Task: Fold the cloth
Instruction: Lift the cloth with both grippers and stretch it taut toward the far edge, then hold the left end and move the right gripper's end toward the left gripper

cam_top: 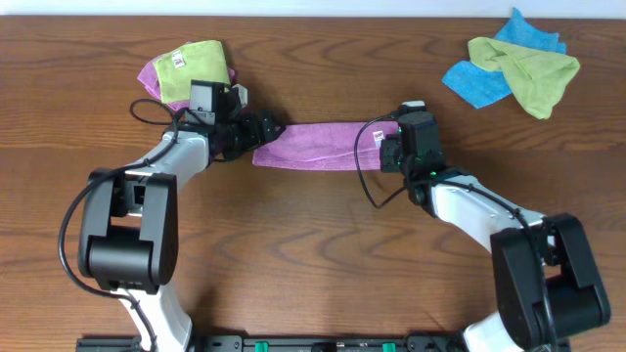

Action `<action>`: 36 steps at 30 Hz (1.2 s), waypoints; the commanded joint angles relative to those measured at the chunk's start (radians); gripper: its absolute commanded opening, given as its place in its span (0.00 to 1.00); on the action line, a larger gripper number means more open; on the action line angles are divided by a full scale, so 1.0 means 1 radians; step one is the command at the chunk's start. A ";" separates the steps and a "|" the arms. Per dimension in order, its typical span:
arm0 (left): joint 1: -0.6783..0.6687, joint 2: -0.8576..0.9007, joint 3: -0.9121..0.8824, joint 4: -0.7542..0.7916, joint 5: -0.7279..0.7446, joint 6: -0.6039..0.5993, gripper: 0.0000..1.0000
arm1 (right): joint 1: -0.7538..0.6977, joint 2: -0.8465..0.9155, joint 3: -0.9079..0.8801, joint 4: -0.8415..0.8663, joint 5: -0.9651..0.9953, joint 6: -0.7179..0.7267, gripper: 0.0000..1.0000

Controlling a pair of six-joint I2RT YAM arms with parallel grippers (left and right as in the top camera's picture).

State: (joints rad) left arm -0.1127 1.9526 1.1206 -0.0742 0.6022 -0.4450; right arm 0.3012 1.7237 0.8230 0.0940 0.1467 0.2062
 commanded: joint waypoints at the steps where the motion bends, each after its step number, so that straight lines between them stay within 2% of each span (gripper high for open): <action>1: 0.023 0.015 0.004 0.000 0.027 0.011 0.95 | 0.012 -0.002 0.017 -0.001 -0.001 -0.001 0.48; 3: 0.036 0.014 0.006 0.000 0.050 0.011 0.95 | 0.013 -0.016 0.017 -0.005 -0.001 0.011 0.54; 10: 0.067 0.003 0.043 -0.023 0.159 0.011 0.95 | 0.013 -0.098 0.017 -0.081 0.008 0.049 0.58; 12: 0.067 -0.006 0.057 -0.033 0.181 0.011 1.00 | 0.013 -0.127 0.017 -0.116 0.011 0.057 0.59; 13: 0.066 -0.011 0.063 -0.033 0.196 0.010 0.84 | 0.013 -0.145 0.017 -0.141 0.012 0.071 0.60; 17: 0.048 -0.023 0.084 -0.032 0.219 -0.026 0.10 | 0.013 -0.221 0.017 -0.232 0.014 0.139 0.63; 18: 0.037 -0.023 0.087 -0.032 0.218 -0.034 0.06 | 0.013 -0.246 0.017 -0.260 0.014 0.169 0.63; 21: 0.003 -0.023 0.087 -0.030 0.182 -0.034 0.06 | 0.013 -0.305 0.017 -0.334 -0.003 0.263 0.66; 27: -0.077 -0.023 0.088 -0.031 -0.001 -0.030 0.06 | 0.013 -0.356 0.016 -0.470 -0.137 0.437 0.67; 29: -0.107 -0.023 0.088 -0.047 -0.066 0.013 0.06 | 0.013 -0.355 0.014 -0.505 -0.170 0.498 0.68; 36: -0.179 -0.023 0.088 -0.139 -0.335 0.134 0.06 | 0.013 -0.344 -0.039 -0.474 -0.216 0.609 0.75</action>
State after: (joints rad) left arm -0.2764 1.9518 1.1889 -0.2035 0.4137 -0.3832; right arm 0.3054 1.3743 0.8150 -0.3912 -0.0441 0.7364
